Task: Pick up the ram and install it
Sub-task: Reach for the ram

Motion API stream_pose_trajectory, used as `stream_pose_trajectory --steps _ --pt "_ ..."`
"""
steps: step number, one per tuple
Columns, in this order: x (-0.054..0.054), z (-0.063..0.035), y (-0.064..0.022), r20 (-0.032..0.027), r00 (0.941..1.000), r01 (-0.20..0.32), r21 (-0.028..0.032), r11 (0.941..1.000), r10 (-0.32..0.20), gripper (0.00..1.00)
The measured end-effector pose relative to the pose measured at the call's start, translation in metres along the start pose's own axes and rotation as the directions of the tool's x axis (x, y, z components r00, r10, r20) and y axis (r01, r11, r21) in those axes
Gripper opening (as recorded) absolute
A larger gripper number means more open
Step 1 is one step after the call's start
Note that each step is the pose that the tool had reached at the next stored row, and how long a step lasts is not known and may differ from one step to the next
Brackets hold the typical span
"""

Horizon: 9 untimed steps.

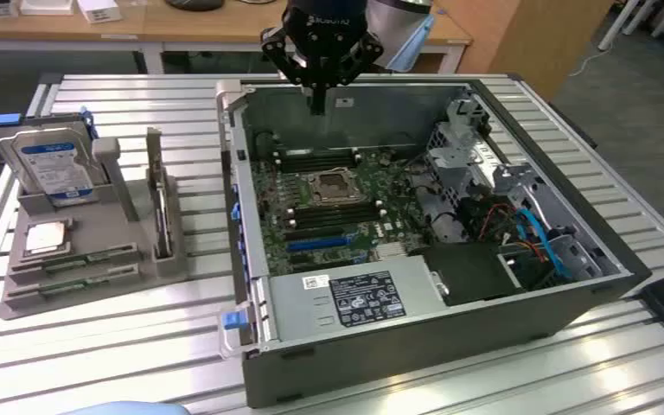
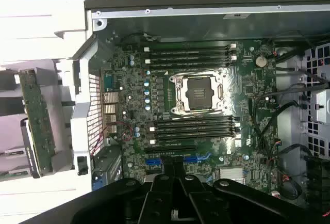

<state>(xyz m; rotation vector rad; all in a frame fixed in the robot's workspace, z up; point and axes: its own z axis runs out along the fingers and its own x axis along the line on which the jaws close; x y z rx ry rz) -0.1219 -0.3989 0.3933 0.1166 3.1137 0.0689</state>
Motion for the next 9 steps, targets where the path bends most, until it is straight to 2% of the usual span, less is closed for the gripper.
stream_pose_trajectory --steps 9 --pt "0.0001 0.0000 0.0000 0.0000 1.0000 0.000 0.0000 1.0000 0.000 0.10"
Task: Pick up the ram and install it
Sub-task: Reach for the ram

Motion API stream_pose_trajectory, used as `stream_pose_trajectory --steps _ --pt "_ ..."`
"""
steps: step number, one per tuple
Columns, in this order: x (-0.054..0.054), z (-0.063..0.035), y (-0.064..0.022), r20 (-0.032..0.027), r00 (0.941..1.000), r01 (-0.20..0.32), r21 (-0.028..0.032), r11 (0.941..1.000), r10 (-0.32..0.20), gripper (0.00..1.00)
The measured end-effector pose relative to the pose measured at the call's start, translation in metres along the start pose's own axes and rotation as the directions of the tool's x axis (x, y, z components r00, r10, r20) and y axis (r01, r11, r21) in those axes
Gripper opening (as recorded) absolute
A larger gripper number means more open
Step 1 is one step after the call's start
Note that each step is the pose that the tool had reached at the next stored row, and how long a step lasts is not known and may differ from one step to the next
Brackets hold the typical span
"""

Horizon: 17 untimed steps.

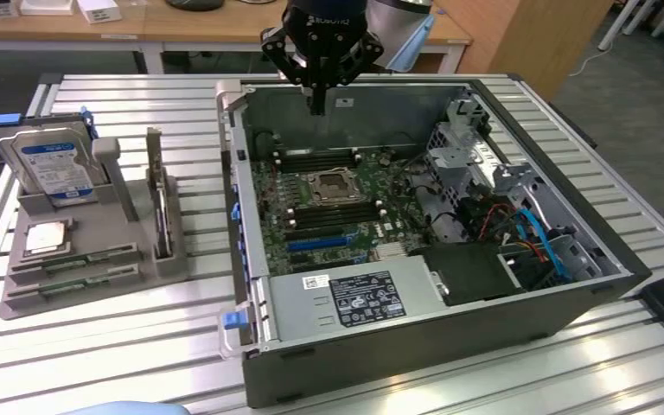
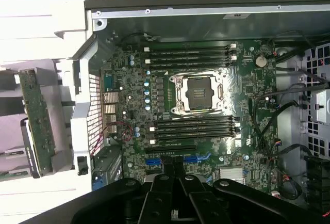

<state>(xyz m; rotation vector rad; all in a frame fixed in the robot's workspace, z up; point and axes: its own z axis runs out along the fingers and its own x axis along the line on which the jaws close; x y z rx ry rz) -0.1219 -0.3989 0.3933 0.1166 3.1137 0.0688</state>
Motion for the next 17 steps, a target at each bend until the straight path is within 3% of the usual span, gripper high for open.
stream_pose_trajectory --steps 8,17 --pt "0.006 -0.0002 -0.0005 0.0000 1.0000 0.000 0.0000 1.0000 0.000 0.10" --pt "0.044 -0.0011 -0.0032 0.0001 1.0000 0.000 -0.0001 1.0000 0.000 0.10"
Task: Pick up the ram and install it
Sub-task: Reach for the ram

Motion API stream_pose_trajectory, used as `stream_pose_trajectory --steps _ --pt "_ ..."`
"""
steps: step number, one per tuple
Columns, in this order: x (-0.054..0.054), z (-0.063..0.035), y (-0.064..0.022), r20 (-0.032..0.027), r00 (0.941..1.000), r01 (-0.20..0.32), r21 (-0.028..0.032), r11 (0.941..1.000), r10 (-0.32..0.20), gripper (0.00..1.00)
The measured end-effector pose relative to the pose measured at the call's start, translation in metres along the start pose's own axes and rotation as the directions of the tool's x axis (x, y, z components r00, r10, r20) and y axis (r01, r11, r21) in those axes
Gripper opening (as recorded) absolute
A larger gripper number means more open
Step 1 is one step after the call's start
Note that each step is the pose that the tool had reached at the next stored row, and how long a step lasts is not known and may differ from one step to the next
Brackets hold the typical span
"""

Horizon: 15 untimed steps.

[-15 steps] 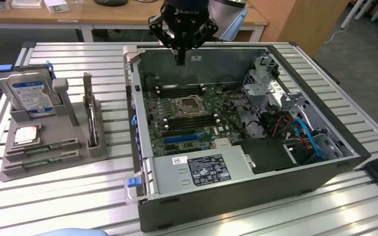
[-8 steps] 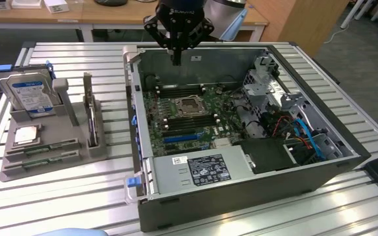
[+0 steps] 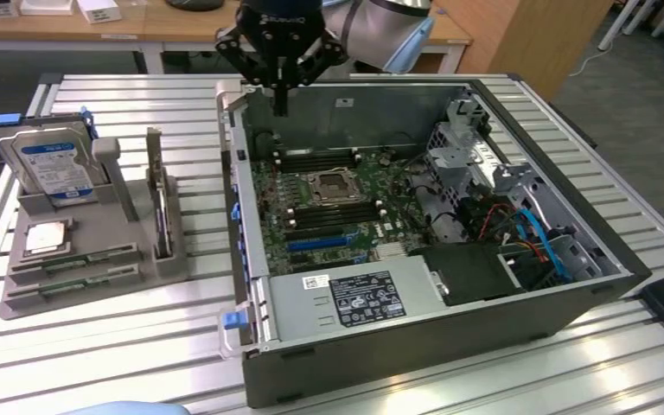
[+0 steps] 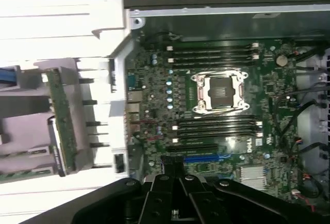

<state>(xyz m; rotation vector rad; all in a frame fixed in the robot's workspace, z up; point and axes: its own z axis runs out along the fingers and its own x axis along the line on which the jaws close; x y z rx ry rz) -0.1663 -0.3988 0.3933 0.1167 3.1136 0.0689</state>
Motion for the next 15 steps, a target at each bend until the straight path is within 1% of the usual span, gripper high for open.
stream_pose_trajectory --steps 15 --pt "0.068 -0.0018 -0.0048 0.0000 1.0000 0.000 0.0000 1.0000 0.000 0.10"
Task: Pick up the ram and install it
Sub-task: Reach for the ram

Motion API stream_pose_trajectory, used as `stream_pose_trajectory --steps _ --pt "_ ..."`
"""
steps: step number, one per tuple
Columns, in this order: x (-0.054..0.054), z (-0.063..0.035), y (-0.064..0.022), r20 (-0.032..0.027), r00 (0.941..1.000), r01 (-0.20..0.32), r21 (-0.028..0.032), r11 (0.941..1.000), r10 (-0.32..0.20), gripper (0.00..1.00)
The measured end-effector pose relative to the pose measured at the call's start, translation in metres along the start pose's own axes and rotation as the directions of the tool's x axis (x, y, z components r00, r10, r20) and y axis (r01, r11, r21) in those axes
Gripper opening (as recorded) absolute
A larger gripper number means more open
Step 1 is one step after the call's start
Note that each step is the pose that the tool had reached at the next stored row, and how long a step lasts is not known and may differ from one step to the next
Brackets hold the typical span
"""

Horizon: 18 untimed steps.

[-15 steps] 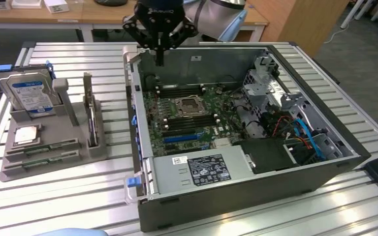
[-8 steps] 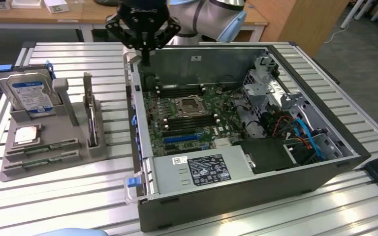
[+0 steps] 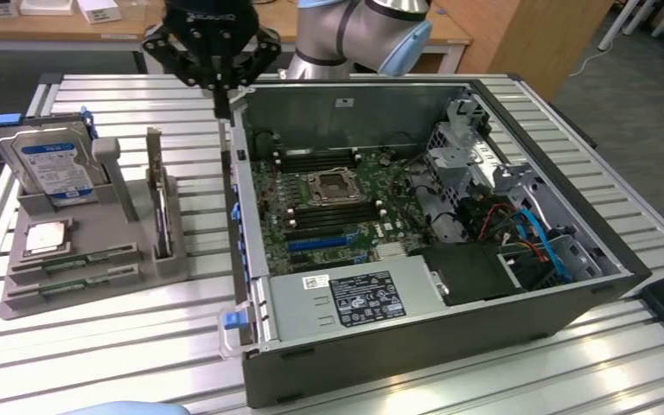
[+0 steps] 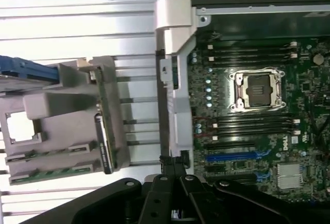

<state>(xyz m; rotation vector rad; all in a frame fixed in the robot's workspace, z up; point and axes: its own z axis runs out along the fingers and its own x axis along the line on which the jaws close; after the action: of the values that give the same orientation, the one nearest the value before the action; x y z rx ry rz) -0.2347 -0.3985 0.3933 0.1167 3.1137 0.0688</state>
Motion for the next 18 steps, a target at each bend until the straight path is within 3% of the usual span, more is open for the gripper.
stream_pose_trajectory --steps 18 --pt "0.082 -0.0022 -0.0060 0.0000 1.0000 0.000 0.0000 1.0000 0.000 0.10"
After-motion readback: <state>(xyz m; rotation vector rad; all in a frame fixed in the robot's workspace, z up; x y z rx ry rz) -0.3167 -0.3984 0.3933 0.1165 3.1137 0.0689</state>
